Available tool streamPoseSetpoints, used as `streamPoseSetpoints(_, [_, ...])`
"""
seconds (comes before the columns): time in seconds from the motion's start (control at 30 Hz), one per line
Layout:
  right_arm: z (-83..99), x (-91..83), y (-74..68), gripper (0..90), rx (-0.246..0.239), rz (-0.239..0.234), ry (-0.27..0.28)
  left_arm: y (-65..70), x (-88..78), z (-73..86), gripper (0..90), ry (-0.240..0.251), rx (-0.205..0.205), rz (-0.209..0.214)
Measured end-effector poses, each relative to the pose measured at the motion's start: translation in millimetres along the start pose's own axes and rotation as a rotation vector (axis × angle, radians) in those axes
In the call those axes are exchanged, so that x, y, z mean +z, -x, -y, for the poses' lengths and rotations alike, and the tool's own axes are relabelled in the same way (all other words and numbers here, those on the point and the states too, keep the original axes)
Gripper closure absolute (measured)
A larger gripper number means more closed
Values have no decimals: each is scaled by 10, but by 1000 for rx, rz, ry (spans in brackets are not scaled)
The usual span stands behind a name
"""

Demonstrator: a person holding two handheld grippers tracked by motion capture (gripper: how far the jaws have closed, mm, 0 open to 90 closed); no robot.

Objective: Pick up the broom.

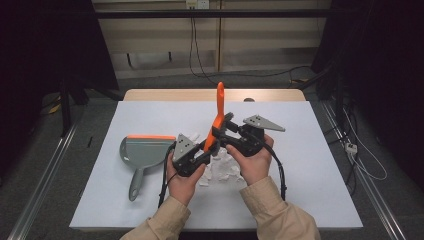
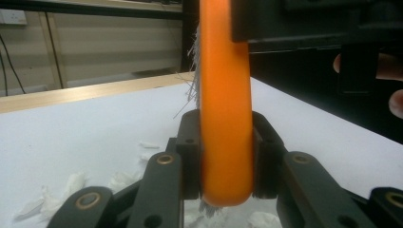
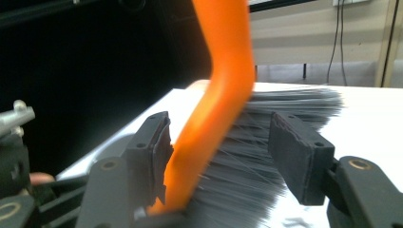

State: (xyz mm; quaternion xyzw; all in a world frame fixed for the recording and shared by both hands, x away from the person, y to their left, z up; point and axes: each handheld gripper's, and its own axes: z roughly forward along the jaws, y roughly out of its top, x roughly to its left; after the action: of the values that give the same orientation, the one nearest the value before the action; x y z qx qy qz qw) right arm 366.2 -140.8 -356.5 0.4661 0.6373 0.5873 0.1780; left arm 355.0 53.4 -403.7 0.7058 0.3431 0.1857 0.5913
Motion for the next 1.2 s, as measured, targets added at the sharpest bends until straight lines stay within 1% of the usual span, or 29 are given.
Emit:
streamPoseSetpoints(0.07, [8, 47, -44, 360, 20, 16, -4, 23, -5, 0, 703, 6, 15, -21])
streamPoseSetpoints(0.1, [11, 60, -56, 356, 21, 24, -8, 32, -7, -1, 703, 10, 13, -26])
streamPoseSetpoints(0.17, [15, 83, -88, 358, 23, 39, -6, 53, -13, -9, 702, 20, 29, -44])
streamPoseSetpoints(0.2, [17, 92, -97, 355, 28, 54, -9, 75, -16, -12, 701, 30, 36, -49])
streamPoseSetpoints(0.23, [20, 107, -103, 346, 41, 53, -5, 95, -17, -16, 698, 36, 43, -52])
streamPoseSetpoints(0.27, [30, 136, -106, 362, 51, 78, -21, 119, -17, -24, 690, 34, 43, -46])
streamPoseSetpoints(0.3, [33, 143, -106, 395, 52, 85, -29, 139, -20, -30, 686, 37, 53, -51])
streamPoseSetpoints(0.33, [33, 143, -106, 395, 52, 85, -29, 163, -28, -42, 686, 38, 70, -58])
streamPoseSetpoints(0.37, [45, 149, -91, 410, 88, 77, -21, 180, -32, -48, 676, 42, 69, -59])
streamPoseSetpoints(0.4, [45, 149, -91, 410, 88, 77, -21, 183, -39, -51, 676, 42, 74, -55])
streamPoseSetpoints(0.47, [35, 128, -97, 461, 106, 59, -13, 208, -41, -52, 670, 46, 116, -74])
streamPoseSetpoints(0.5, [28, 124, -104, 521, 121, 42, -25, 215, -37, -51, 629, 43, 122, -73])
streamPoseSetpoints(0.57, [27, 127, -106, 539, 131, 36, -34, 237, -22, -43, 602, 39, 118, -90])
streamPoseSetpoints(0.6, [24, 129, -108, 607, 148, 30, -40, 235, -14, -36, 573, 42, 108, -92])
streamPoseSetpoints(0.63, [24, 129, -108, 607, 148, 30, -40, 233, -2, -28, 573, 45, 112, -105])
streamPoseSetpoints(0.67, [7, 110, -101, 678, 196, -5, -27, 213, 9, -17, 507, 61, 126, -131])
streamPoseSetpoints(0.7, [-6, 102, -96, 700, 214, -22, -24, 197, 7, -16, 496, 79, 114, -128])
streamPoseSetpoints(0.73, [-6, 102, -96, 700, 214, -22, -24, 197, 7, -16, 498, 79, 114, -128])
streamPoseSetpoints(0.77, [-39, 105, -89, 702, 173, -19, -22, 184, 6, -18, 488, 79, 104, -114])
streamPoseSetpoints(0.8, [-39, 105, -89, 702, 173, -19, -22, 187, -1, -21, 488, 85, 94, -104])
streamPoseSetpoints(0.83, [-58, 104, -63, 702, 166, -16, -21, 177, -22, -26, 481, 77, 109, -86])
streamPoseSetpoints(0.9, [-91, 81, -18, 702, 161, -12, -9, 170, -30, -27, 421, 69, 107, -82])
streamPoseSetpoints(0.93, [-91, 81, -18, 702, 161, -12, -9, 162, -38, -26, 421, 64, 91, -73])
streamPoseSetpoints(0.97, [-129, 53, 33, 702, 157, -3, -4, 129, -53, -34, 375, 53, 111, -72])
streamPoseSetpoints(1.07, [-162, 20, 78, 702, 138, 4, -3, 98, -100, -45, 349, 61, 78, -52])
streamPoseSetpoints(1.1, [-192, -19, 127, 702, 106, 10, -20, 66, -127, -63, 312, 55, 98, -38])
streamPoseSetpoints(1.13, [-200, -31, 142, 702, 87, 19, -28, 50, -144, -71, 293, 55, 94, -32])
streamPoseSetpoints(1.17, [-200, -31, 142, 702, 87, 19, -28, 29, -164, -83, 293, 57, 81, -27])
streamPoseSetpoints(1.2, [-217, -67, 199, 702, 61, 20, -52, -11, -186, -102, 248, 53, 87, -15])
